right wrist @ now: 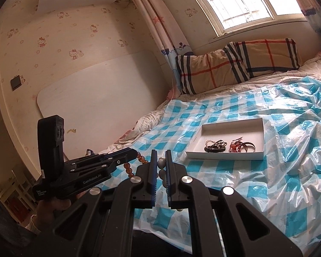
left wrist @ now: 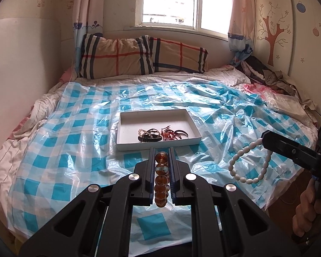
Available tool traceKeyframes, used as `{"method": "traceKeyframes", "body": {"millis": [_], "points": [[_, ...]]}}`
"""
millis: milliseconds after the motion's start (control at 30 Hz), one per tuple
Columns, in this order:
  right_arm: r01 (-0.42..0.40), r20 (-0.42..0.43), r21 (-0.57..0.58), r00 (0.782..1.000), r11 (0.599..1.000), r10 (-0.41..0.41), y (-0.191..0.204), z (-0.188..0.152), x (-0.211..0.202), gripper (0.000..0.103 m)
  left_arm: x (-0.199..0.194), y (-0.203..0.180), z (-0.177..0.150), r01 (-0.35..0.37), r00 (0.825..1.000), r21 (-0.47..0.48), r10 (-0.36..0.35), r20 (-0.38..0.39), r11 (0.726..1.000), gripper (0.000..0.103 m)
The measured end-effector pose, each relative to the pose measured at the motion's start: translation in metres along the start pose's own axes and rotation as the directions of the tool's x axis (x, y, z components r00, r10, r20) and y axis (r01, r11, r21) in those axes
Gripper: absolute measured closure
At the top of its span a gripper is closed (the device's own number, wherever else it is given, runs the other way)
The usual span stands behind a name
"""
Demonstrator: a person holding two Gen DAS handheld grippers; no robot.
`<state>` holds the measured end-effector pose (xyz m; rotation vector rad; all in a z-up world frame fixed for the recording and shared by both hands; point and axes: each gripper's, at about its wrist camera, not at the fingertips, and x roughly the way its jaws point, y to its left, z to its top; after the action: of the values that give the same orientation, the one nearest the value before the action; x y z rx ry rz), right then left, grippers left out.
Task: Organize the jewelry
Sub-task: 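Lift both held bracelets and carry them over the white tray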
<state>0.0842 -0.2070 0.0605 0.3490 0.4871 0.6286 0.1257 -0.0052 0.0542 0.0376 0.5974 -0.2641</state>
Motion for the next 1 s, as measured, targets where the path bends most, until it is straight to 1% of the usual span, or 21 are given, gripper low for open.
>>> {"method": "traceKeyframes", "body": {"millis": [733, 1000], "points": [[-0.006, 0.001, 0.002, 1.000, 1.000, 0.006, 0.003, -0.002, 0.001, 0.095, 0.001, 0.000, 0.001, 0.000, 1.000, 0.000, 0.000, -0.004, 1.000, 0.092], [-0.008, -0.004, 0.006, 1.000, 1.000, 0.008, 0.008, -0.003, 0.006, 0.095, 0.011, 0.003, 0.001, 0.004, 1.000, 0.001, -0.004, -0.017, 1.000, 0.092]]}}
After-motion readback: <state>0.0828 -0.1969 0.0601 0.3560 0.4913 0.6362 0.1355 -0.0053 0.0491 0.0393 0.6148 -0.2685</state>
